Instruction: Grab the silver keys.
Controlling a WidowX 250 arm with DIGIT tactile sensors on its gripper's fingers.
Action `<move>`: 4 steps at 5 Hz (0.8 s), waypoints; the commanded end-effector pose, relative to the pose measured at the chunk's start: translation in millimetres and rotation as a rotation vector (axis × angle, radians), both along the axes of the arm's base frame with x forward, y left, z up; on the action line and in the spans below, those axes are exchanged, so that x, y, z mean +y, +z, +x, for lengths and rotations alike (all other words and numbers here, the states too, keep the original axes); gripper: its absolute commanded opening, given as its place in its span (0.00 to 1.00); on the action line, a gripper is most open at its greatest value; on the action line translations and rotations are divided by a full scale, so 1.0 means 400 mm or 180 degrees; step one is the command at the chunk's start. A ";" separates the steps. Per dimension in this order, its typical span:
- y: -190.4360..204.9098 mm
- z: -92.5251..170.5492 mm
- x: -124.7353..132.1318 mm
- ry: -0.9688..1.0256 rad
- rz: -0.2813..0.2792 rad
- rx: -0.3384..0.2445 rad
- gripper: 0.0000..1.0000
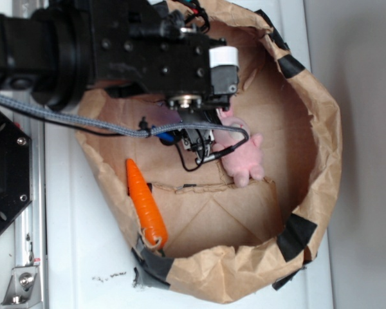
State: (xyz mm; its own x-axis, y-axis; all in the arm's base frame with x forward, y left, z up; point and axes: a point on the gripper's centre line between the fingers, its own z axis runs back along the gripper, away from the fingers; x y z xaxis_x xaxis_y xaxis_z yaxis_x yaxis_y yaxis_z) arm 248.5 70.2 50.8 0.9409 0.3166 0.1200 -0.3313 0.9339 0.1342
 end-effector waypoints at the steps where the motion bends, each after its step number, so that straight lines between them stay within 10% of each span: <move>1: 0.022 0.009 0.016 -0.0001 0.0046 -0.0053 1.00; 3: -0.001 0.005 0.022 -0.0041 0.0100 -0.0015 1.00; 4: -0.002 0.006 0.022 -0.0030 0.0104 -0.0034 0.00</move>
State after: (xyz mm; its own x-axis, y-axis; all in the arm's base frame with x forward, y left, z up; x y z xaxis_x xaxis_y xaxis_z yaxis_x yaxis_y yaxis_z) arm 247.9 74.5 37.9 0.9497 0.2942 0.1077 -0.3089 0.9365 0.1660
